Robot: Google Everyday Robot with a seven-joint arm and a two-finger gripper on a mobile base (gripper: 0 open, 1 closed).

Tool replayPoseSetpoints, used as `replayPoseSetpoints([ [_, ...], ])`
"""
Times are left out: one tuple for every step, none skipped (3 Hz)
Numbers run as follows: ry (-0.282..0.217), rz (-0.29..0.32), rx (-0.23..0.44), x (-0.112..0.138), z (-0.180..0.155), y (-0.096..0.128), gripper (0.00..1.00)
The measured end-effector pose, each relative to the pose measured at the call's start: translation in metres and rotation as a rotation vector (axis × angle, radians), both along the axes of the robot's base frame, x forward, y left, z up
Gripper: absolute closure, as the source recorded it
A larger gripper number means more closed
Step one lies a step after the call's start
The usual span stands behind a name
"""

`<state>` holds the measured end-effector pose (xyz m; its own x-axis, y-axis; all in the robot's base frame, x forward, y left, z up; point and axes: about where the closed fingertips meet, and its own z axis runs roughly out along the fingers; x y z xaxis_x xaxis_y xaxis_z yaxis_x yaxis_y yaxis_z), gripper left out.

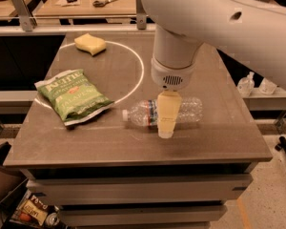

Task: Place water bottle upright

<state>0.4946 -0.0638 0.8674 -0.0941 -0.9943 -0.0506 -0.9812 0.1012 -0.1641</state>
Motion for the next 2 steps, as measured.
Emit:
replayPoseSetpoints([
  [0.009, 0.013, 0.012, -0.0005, -0.0078, 0.0033, 0.17],
  [0.006, 0.013, 0.011, -0.0007, -0.0071, 0.0031, 0.41],
])
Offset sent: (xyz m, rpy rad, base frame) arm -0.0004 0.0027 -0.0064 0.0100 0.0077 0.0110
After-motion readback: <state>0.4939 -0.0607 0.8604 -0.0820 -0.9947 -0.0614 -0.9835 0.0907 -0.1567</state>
